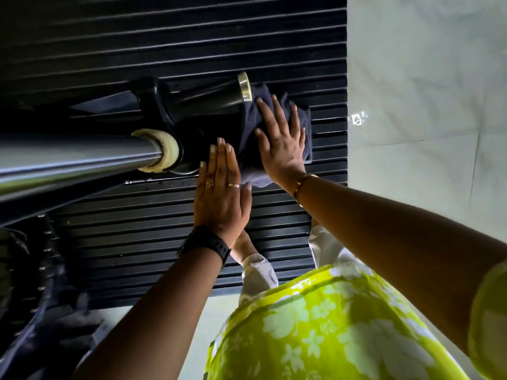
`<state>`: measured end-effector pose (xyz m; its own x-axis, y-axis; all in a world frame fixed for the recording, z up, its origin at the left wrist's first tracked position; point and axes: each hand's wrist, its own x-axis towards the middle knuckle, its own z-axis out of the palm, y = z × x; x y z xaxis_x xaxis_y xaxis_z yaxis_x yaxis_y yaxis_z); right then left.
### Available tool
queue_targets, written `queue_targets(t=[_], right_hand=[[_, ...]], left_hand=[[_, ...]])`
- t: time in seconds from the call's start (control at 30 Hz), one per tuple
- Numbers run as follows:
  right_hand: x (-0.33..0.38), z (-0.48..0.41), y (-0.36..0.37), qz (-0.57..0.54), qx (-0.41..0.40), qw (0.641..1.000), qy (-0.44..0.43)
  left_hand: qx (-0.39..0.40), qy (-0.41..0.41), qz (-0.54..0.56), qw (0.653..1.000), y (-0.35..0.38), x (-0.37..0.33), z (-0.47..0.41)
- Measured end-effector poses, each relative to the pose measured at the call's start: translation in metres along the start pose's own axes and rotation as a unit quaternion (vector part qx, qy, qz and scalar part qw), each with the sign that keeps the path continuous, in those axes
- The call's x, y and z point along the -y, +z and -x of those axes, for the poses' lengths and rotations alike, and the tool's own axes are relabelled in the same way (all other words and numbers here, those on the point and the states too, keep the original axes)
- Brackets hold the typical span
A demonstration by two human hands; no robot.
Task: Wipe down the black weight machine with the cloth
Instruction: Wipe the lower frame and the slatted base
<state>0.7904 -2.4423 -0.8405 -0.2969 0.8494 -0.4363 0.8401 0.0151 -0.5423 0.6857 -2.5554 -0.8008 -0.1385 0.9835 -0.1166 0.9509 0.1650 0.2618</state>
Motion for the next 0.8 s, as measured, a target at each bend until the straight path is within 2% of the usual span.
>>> queue_targets(t=[0.1,0.13,0.2,0.27,0.3,0.37,0.43,0.53,0.67,0.73,0.8], right_hand=[[0.017,0.001,0.002,-0.064,-0.013,0.996,0.066],[0.026,0.003,0.003,-0.063,-0.003,0.996,0.060],[0.039,0.009,0.007,0.033,0.038,0.998,-0.031],[0.031,0.014,0.009,0.151,0.065,0.976,-0.141],[0.021,0.013,0.010,0.174,0.063,0.967,-0.177],[0.001,0.011,0.008,0.140,0.030,0.968,-0.204],[-0.018,0.007,0.011,0.078,-0.002,0.983,-0.164],[-0.045,-0.002,0.015,-0.019,-0.009,0.999,-0.038],[-0.048,-0.017,0.003,-0.227,-0.030,0.966,0.122],[-0.033,-0.020,-0.005,-0.227,-0.010,0.961,0.159],[-0.016,-0.014,-0.006,-0.145,0.018,0.980,0.139]], left_hand=[[-0.009,-0.009,0.011,1.000,0.000,-0.005,-0.008],[-0.018,-0.012,0.020,1.000,0.000,-0.006,-0.011],[-0.035,-0.026,0.041,0.998,-0.001,-0.006,-0.015],[-0.035,-0.025,0.045,0.998,-0.005,-0.004,-0.017],[-0.030,-0.010,0.039,0.999,-0.007,-0.003,-0.019],[-0.023,0.028,0.001,0.999,-0.012,-0.003,-0.027],[-0.001,0.050,-0.076,0.996,-0.013,-0.002,-0.038],[0.036,0.035,-0.161,0.986,-0.010,0.000,-0.053],[0.083,0.031,-0.209,0.974,-0.002,0.002,-0.057],[0.094,0.028,-0.213,0.972,0.001,0.002,-0.057],[0.092,0.029,-0.217,0.971,0.001,0.003,-0.058]])
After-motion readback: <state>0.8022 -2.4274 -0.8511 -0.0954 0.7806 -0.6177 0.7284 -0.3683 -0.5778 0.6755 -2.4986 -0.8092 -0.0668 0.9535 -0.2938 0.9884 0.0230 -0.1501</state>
